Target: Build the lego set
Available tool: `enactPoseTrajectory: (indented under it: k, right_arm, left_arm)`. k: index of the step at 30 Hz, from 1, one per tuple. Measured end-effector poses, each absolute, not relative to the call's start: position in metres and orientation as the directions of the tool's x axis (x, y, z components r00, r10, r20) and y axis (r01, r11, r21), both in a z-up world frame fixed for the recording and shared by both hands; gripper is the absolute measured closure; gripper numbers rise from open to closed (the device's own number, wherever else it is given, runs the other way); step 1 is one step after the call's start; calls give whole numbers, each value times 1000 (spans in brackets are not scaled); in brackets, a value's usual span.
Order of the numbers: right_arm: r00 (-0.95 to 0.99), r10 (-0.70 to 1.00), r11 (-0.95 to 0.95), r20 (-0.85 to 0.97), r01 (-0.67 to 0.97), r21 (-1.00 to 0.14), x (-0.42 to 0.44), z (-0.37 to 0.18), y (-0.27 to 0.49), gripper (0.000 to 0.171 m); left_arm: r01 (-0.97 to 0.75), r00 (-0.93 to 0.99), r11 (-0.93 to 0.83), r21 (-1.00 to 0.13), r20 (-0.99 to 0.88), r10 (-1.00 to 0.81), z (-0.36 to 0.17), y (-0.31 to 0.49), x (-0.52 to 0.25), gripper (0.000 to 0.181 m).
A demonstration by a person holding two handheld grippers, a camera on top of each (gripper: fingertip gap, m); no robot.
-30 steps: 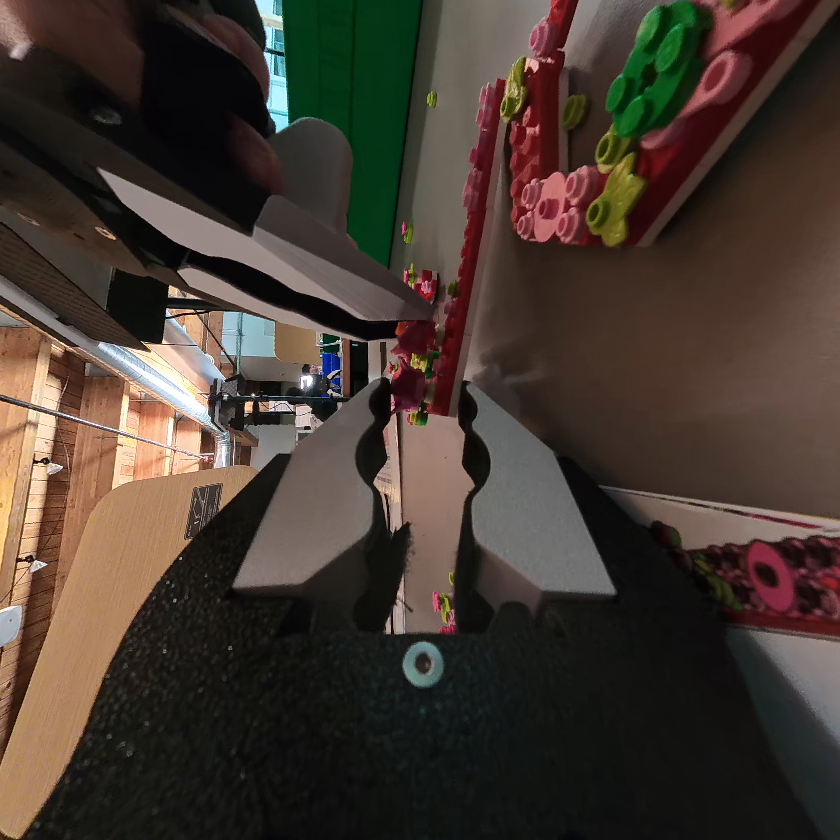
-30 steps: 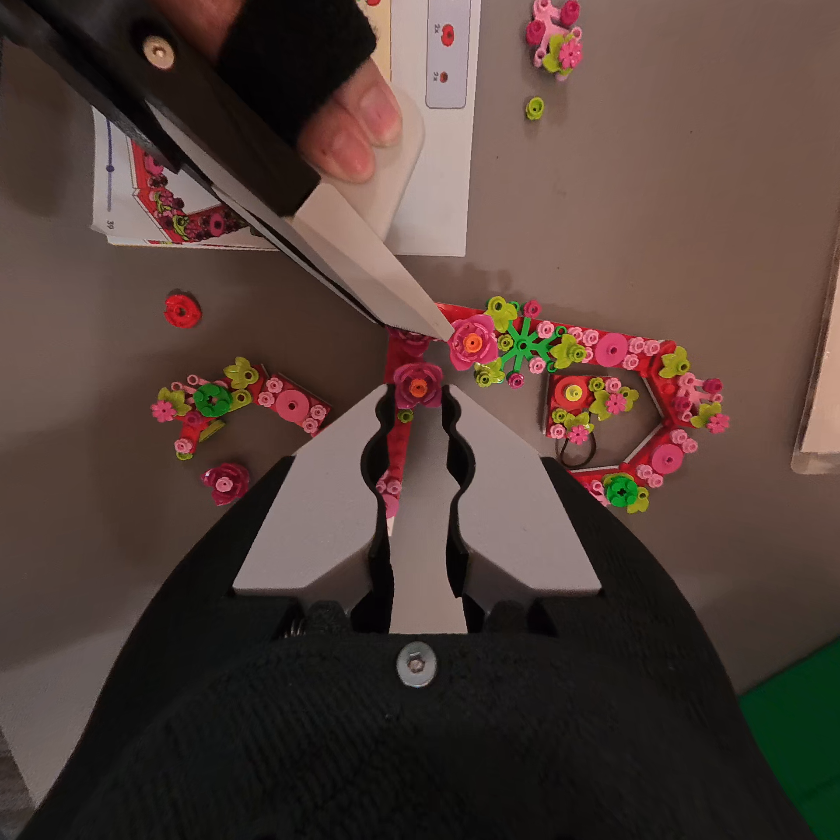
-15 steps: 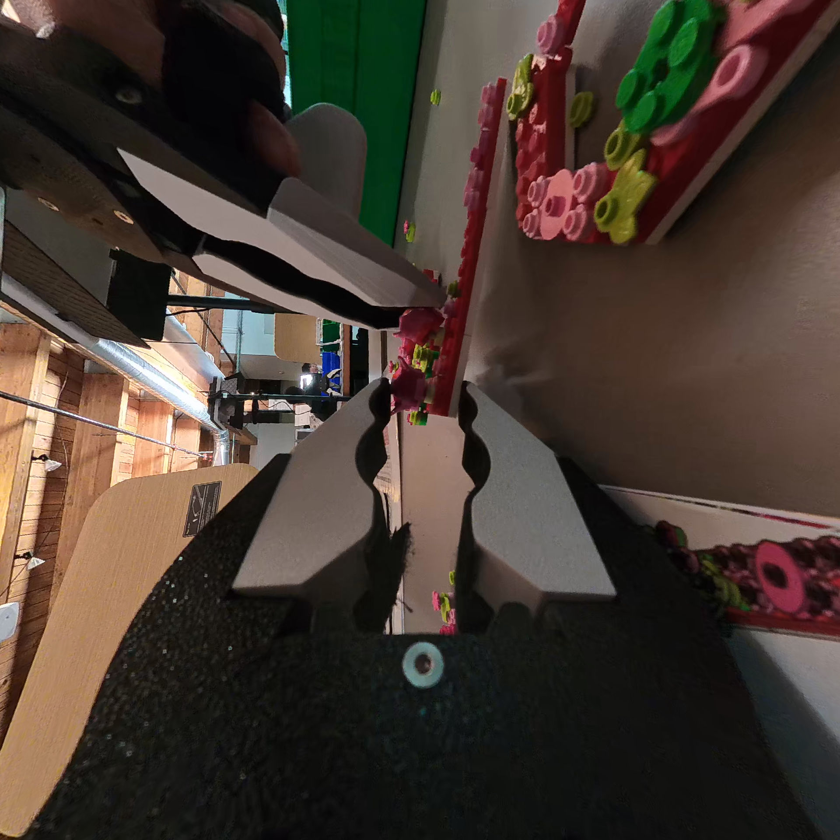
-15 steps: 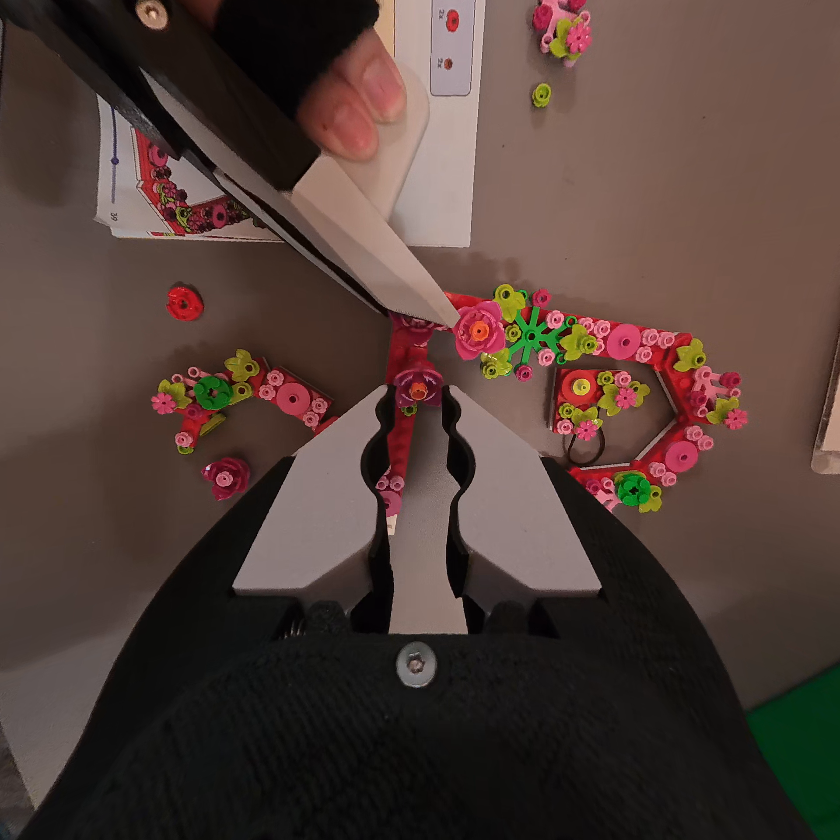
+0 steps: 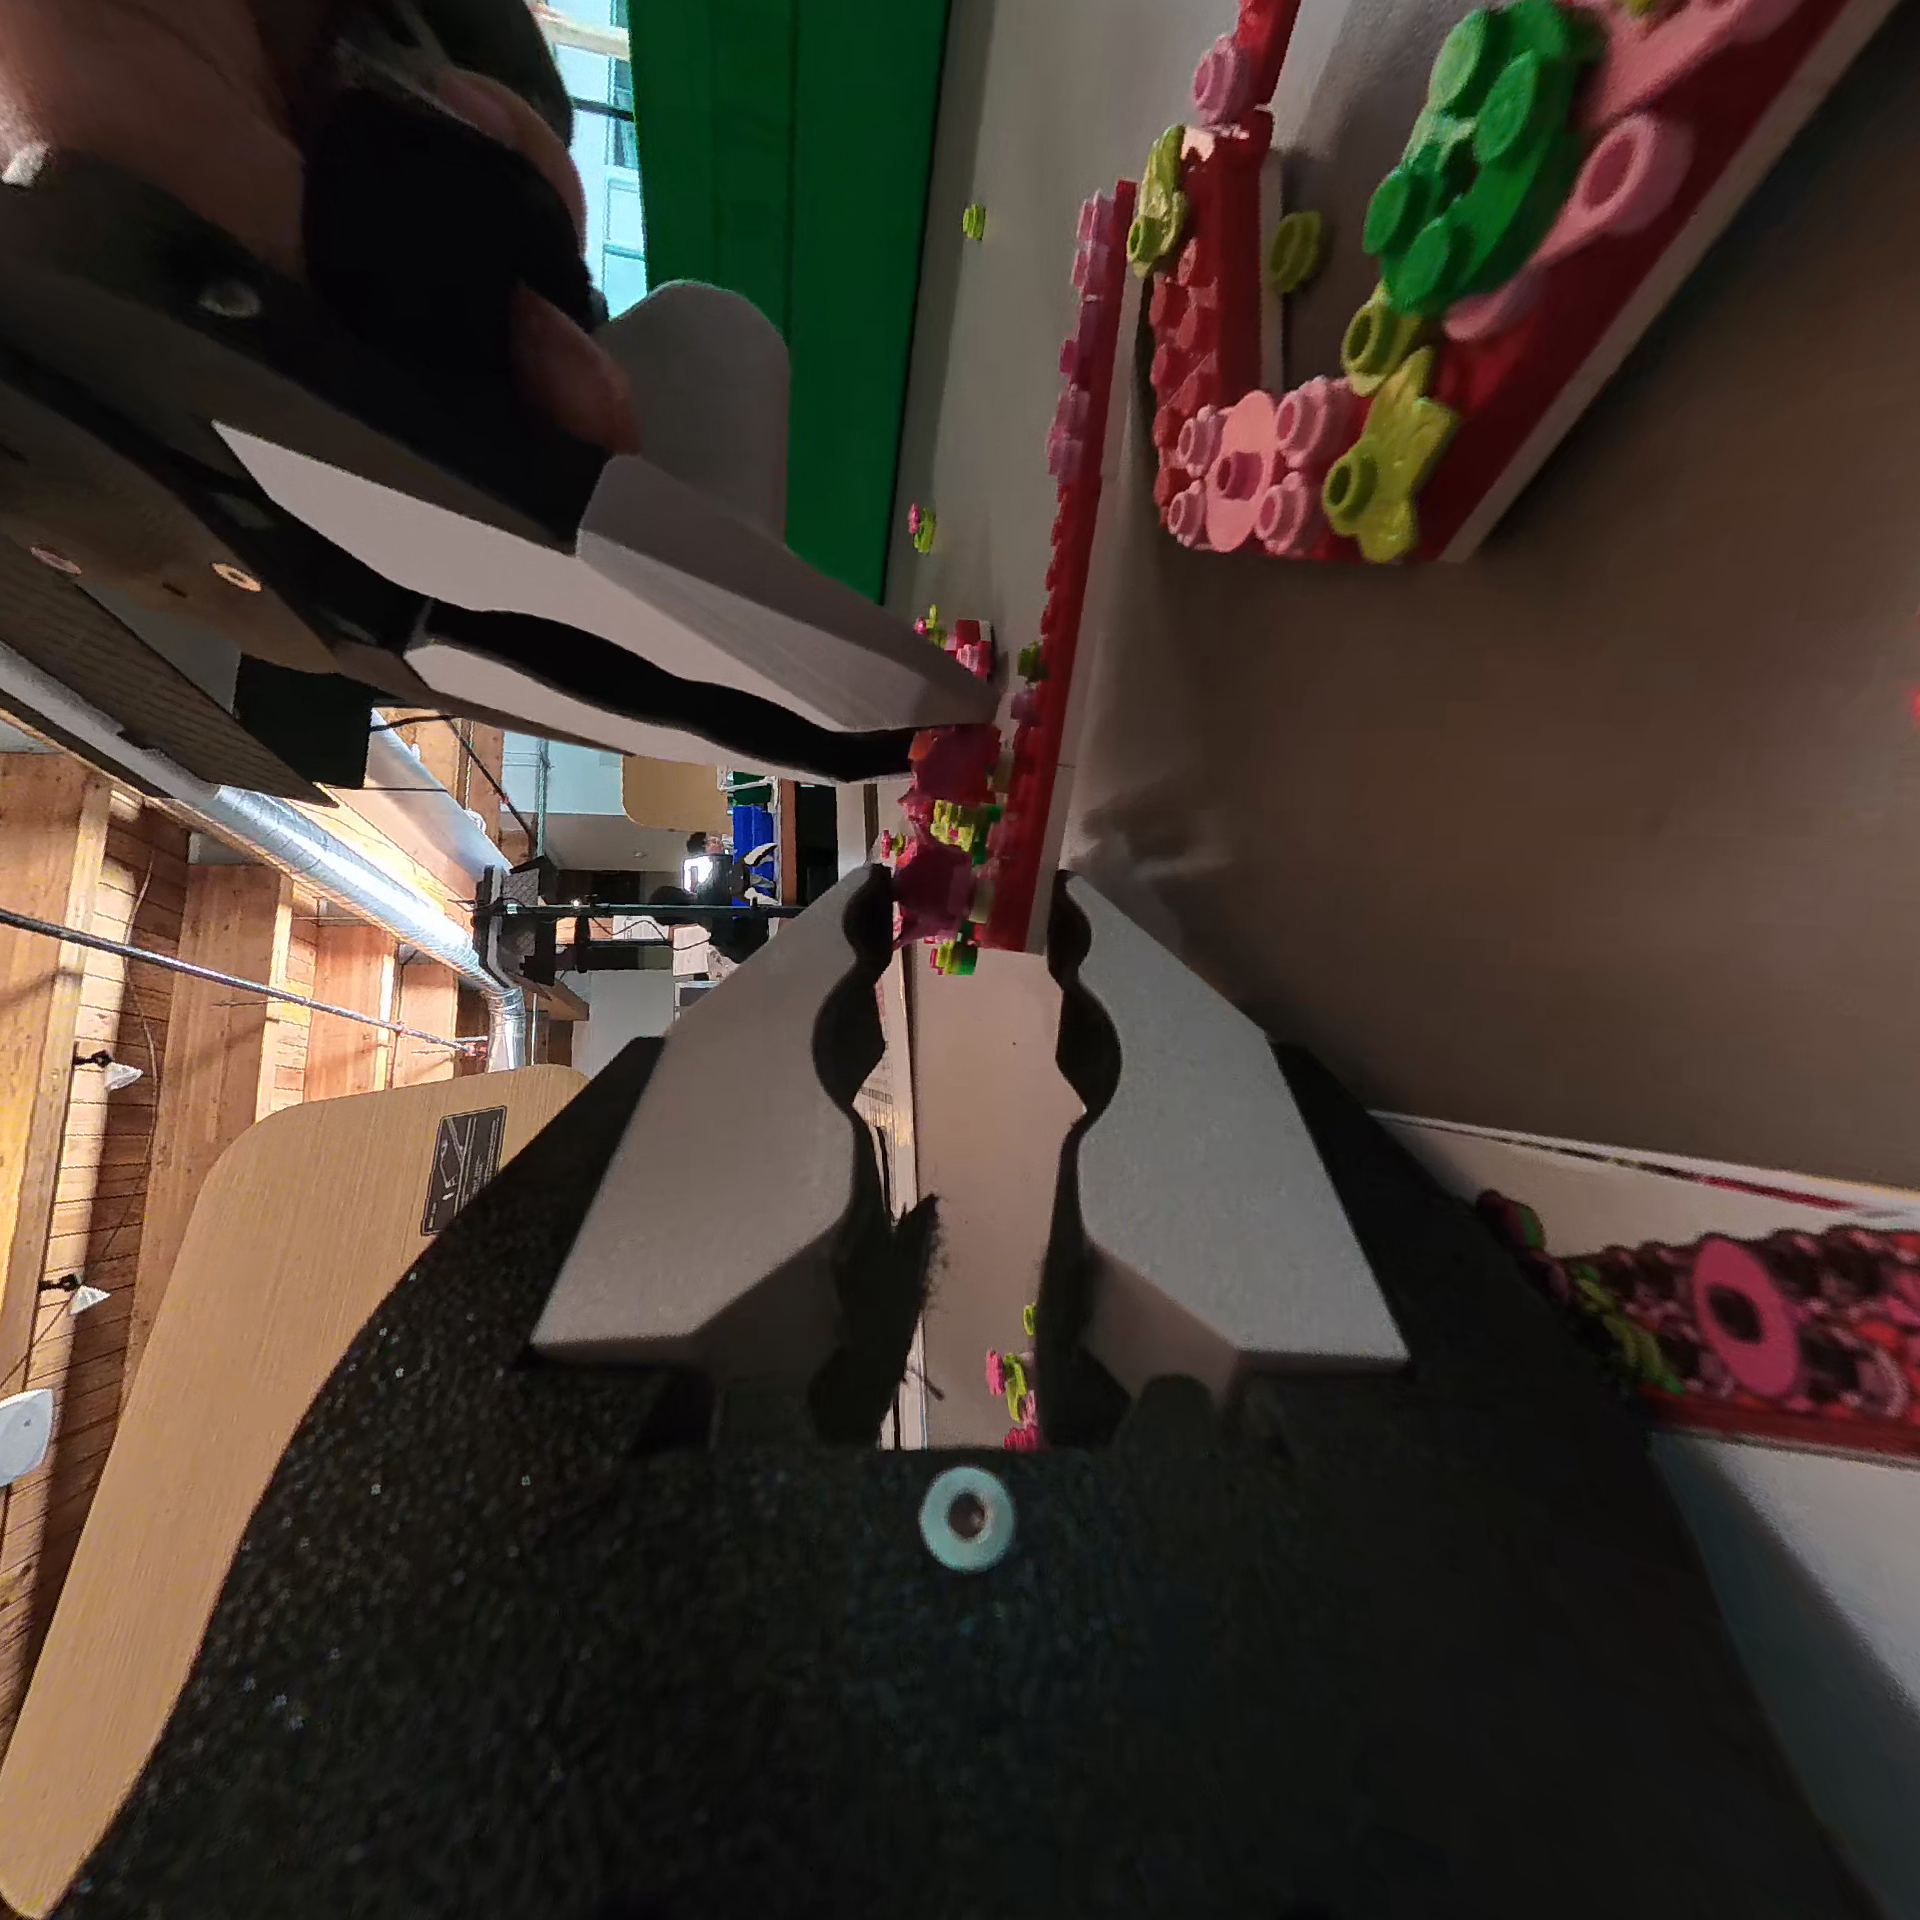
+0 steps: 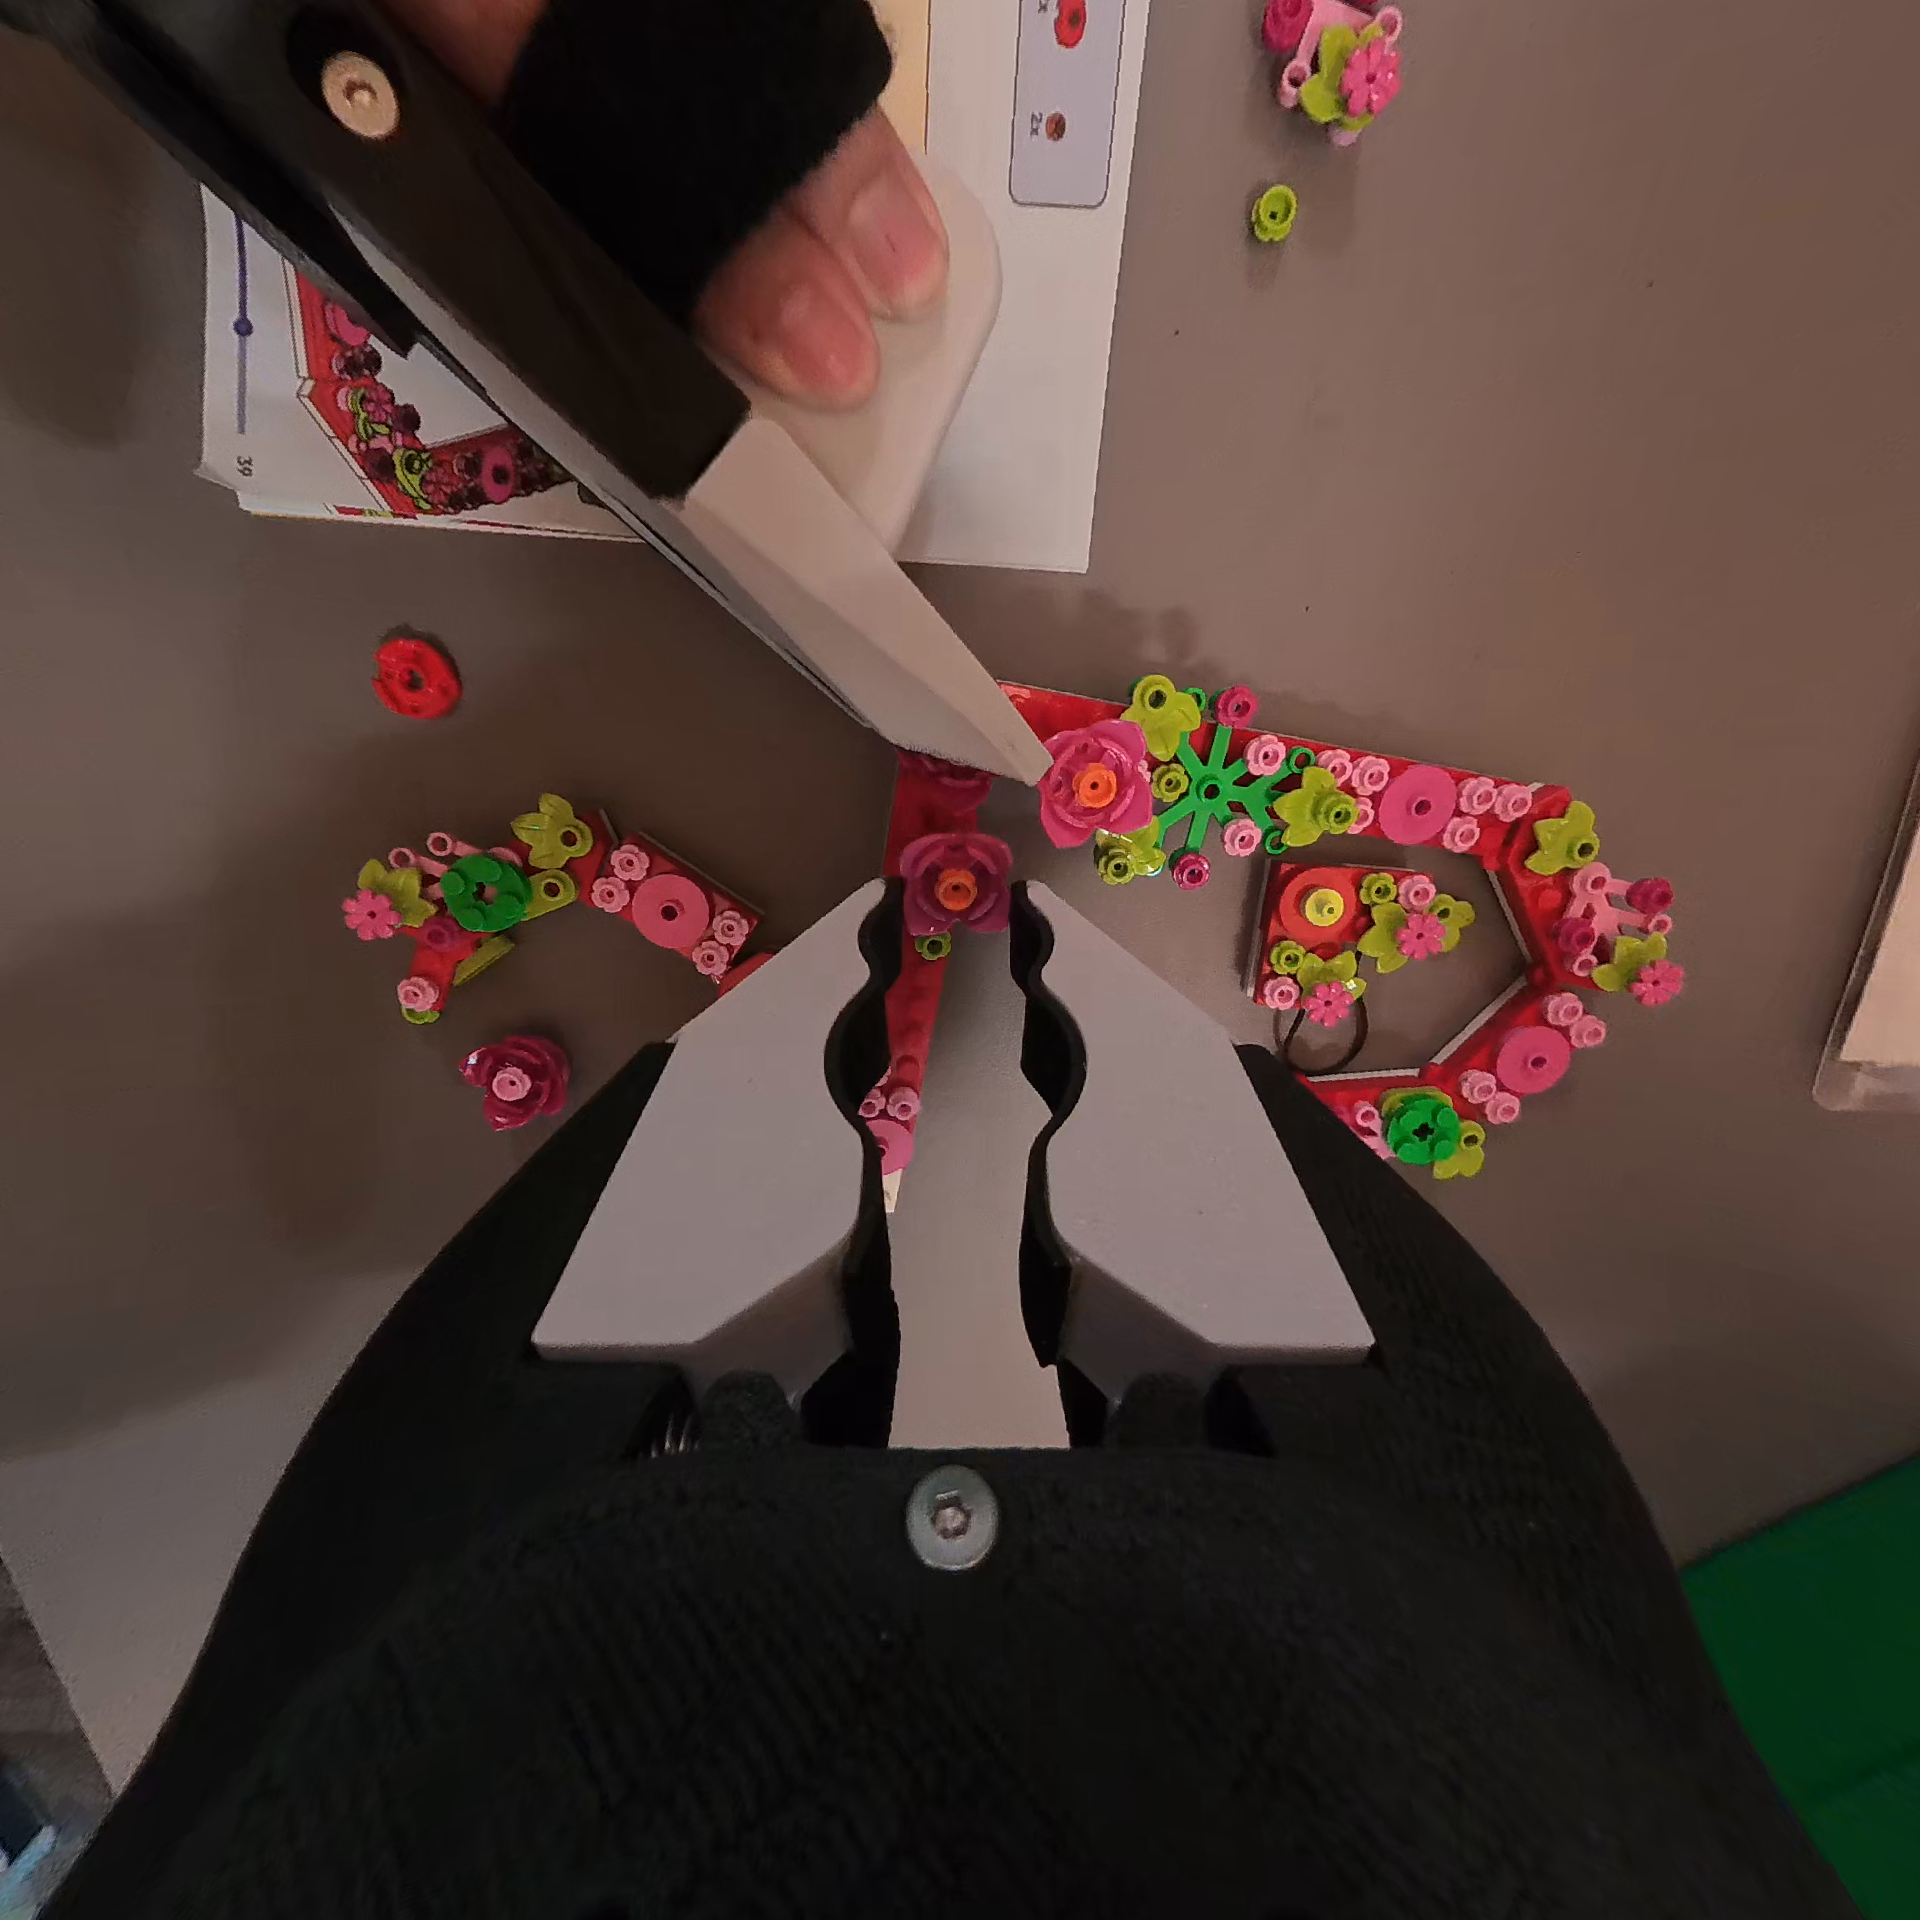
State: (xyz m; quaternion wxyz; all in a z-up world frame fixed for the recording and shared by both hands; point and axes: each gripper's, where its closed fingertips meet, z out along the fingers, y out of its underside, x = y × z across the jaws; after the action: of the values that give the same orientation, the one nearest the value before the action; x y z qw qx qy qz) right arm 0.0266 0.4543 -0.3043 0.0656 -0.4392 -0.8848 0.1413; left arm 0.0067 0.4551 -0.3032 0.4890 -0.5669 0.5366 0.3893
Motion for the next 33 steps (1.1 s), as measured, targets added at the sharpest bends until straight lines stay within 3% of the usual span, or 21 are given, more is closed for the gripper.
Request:
enactPoseTrajectory:
  k: [17,33]
  right_arm:
    - [-654,757,643,-10,747,-172,27,-306,454,153]
    - [-622,783,609,6,764,-216,28,-305,454,152]
  left_arm:
    - [-990,113,57,-130,-966,-233,-304,454,8,153]
    - [-986,134,63,-152,-962,-238,-303,454,9,153]
